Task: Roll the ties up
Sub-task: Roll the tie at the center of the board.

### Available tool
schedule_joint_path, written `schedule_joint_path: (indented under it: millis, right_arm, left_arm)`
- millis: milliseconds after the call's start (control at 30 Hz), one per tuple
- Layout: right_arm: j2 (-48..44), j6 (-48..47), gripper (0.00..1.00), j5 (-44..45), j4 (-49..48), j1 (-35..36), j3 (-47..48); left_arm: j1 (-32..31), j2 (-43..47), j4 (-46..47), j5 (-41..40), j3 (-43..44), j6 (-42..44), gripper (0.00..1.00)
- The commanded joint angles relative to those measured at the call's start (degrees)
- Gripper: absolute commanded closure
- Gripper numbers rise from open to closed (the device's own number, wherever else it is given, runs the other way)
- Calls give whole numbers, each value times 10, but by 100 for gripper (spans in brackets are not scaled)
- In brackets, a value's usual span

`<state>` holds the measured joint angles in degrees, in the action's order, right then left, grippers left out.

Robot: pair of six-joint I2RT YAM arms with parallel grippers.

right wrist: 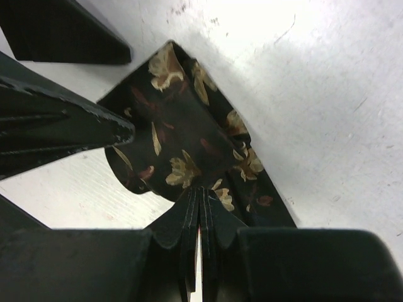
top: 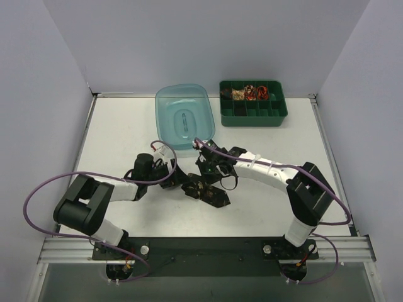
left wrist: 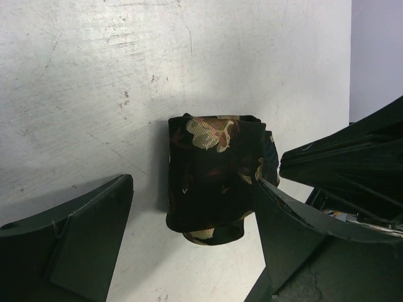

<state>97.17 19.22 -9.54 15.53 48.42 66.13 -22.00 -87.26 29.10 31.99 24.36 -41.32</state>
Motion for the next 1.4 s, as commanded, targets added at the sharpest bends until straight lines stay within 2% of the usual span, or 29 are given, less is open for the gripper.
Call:
schedule_joint_path:
  millis: [0, 233, 1000, 1200, 1367]
  right_arm:
    - [-17, -8, 100, -23, 22, 5, -18]
    - [-5, -4, 100, -25, 18, 12, -26]
    - [88, 19, 100, -28, -1, 20, 40]
    - [66, 17, 100, -18, 6, 19, 32]
    - [64, 15, 100, -19, 4, 19, 30]
  left_arm:
    - [4, -19, 18, 21, 5, 6, 13]
    - [4, -12, 31, 23, -5, 7, 13]
    - [3, -17, 76, 48, -31, -19, 21]
    - [7, 14, 45, 19, -28, -5, 21]
    - [7, -19, 49, 41, -5, -7, 21]
